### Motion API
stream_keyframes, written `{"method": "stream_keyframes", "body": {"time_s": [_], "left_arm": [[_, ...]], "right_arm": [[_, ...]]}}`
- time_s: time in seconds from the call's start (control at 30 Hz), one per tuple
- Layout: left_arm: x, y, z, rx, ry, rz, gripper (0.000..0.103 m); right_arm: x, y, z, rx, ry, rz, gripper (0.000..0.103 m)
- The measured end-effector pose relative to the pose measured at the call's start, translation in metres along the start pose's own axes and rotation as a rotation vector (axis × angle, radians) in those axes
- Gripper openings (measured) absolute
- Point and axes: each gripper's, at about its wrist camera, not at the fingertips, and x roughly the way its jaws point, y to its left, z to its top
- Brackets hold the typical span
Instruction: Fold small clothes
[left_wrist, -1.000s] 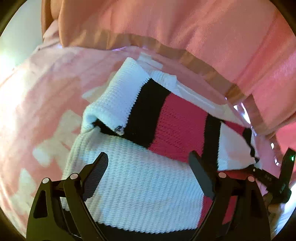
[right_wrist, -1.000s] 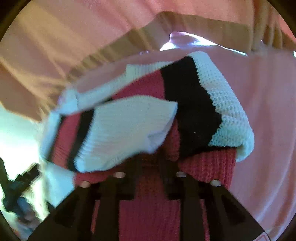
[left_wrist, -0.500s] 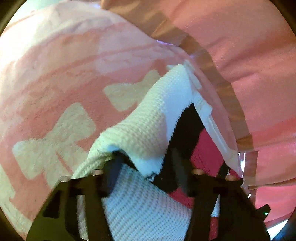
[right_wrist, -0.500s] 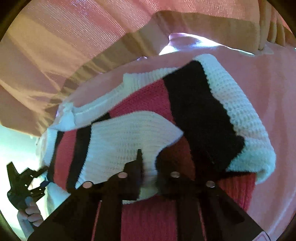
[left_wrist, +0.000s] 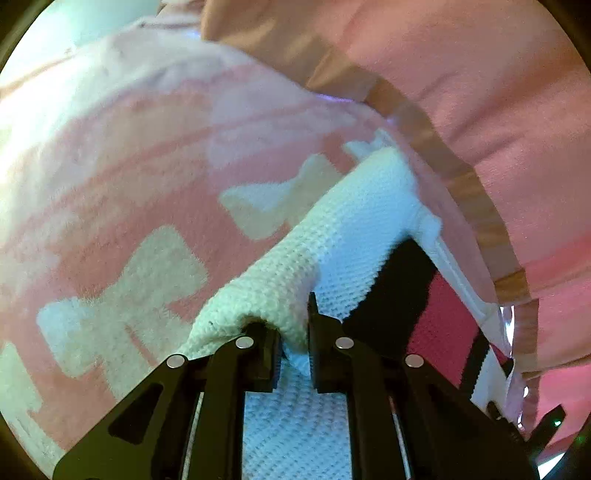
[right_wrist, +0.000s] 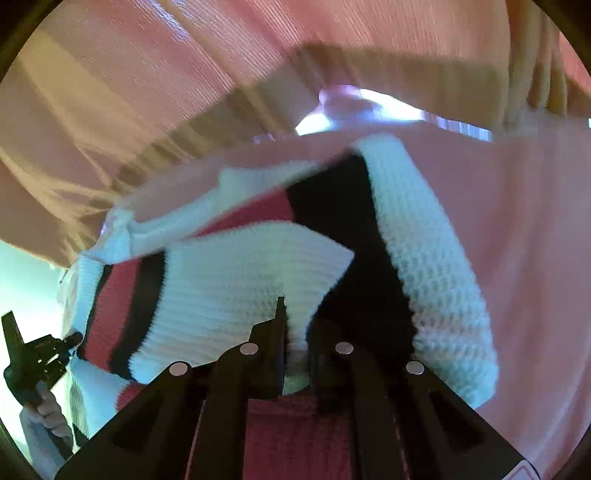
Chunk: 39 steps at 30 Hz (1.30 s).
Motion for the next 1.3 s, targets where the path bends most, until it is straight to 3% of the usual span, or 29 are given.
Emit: {"method": "stream_keyframes", "body": {"time_s": [0.13,0.17,0.27,0.3,0.47,0.6,0.7,0.8,0.9,1.03,1.13,1.3], "left_arm": [[-0.007,-0.011,0.005,0.062,-0.043,0.03,0.011],[-0.004,-0.009,0.005,0.063,-0.035,0.037,0.011],[0.009,-0.005,0.004,0.066,0.004,0.051,0.013],[0.009,-0.006,0.003,0.078,0.003,0.056,0.013],[0.003,-0.008,0.003,0.104,0.021,0.032,0.02],[-0.011,-0.006,-0.008,0.155,0.034,0.012,0.036],[-0.034,-0.001,-0.028,0.262,0.023,0.012,0.043],[-0.056,0.01,-0.047,0.304,0.024,0.007,0.055],[-0.077,0.012,-0.065,0.347,0.0,-0.001,0.057],[-0.093,0.013,-0.086,0.414,-0.066,0.055,0.063],[-0.102,0.024,-0.106,0.435,-0.063,0.047,0.065],[-0.102,0.039,-0.127,0.452,-0.025,0.056,0.065]], "right_arm": [[-0.034,0.025,0.014,-0.083,-0.109,0.039,0.008],[-0.027,0.022,0.012,-0.08,-0.087,0.028,0.009],[0.012,-0.005,-0.004,-0.025,0.085,-0.013,0.011],[0.01,-0.011,-0.007,-0.014,0.07,0.005,0.011],[-0.061,-0.015,-0.002,-0.006,-0.033,-0.098,0.029],[-0.098,-0.038,-0.035,0.058,0.027,-0.145,0.034],[-0.115,-0.051,-0.078,0.106,0.071,-0.125,0.036],[-0.121,-0.048,-0.122,0.116,0.073,-0.101,0.045],[-0.115,-0.036,-0.154,0.116,0.113,-0.064,0.046],[-0.118,-0.028,-0.191,0.109,0.139,-0.046,0.046],[-0.126,-0.03,-0.219,0.145,0.13,-0.019,0.047],[-0.136,-0.007,-0.241,0.036,0.1,-0.059,0.048]]}}
